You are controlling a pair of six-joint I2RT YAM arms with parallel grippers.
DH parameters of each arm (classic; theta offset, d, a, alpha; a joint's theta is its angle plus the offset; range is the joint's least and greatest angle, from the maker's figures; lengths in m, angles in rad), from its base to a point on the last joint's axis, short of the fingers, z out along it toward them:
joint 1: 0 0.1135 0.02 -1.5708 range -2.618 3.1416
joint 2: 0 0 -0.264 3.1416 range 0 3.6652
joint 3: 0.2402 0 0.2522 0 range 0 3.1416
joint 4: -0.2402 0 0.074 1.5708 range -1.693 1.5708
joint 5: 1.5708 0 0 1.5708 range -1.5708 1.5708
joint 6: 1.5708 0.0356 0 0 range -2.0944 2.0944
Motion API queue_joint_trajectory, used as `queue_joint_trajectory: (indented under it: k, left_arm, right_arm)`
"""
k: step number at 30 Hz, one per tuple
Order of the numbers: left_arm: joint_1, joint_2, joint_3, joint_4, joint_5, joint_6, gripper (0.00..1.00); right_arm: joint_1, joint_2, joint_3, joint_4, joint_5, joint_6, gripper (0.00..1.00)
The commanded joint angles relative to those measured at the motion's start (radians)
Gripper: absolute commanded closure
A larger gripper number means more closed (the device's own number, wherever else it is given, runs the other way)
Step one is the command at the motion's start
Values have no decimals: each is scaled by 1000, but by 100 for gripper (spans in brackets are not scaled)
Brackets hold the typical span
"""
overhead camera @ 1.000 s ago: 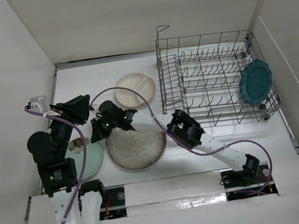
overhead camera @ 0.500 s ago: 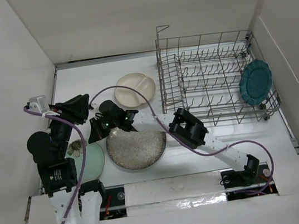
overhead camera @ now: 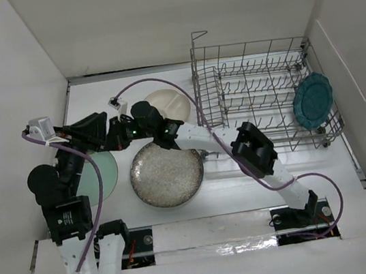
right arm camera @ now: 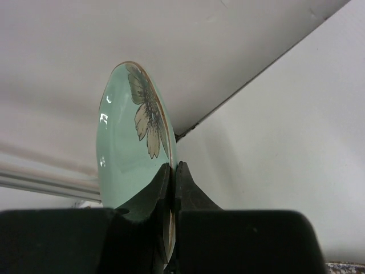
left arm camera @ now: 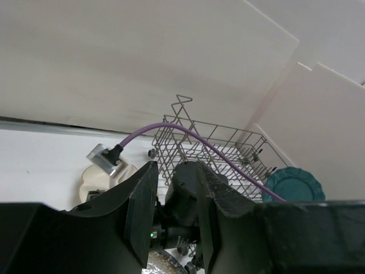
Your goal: Load the plates into the dish rack
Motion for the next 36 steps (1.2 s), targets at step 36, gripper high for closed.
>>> queue_joint_trajectory:
  k: [36]
  left_arm:
    - [-26,43,-254,277,320,-134,99]
  right_arm:
    - [-1175,-1322,-932,-220,358,-311,100]
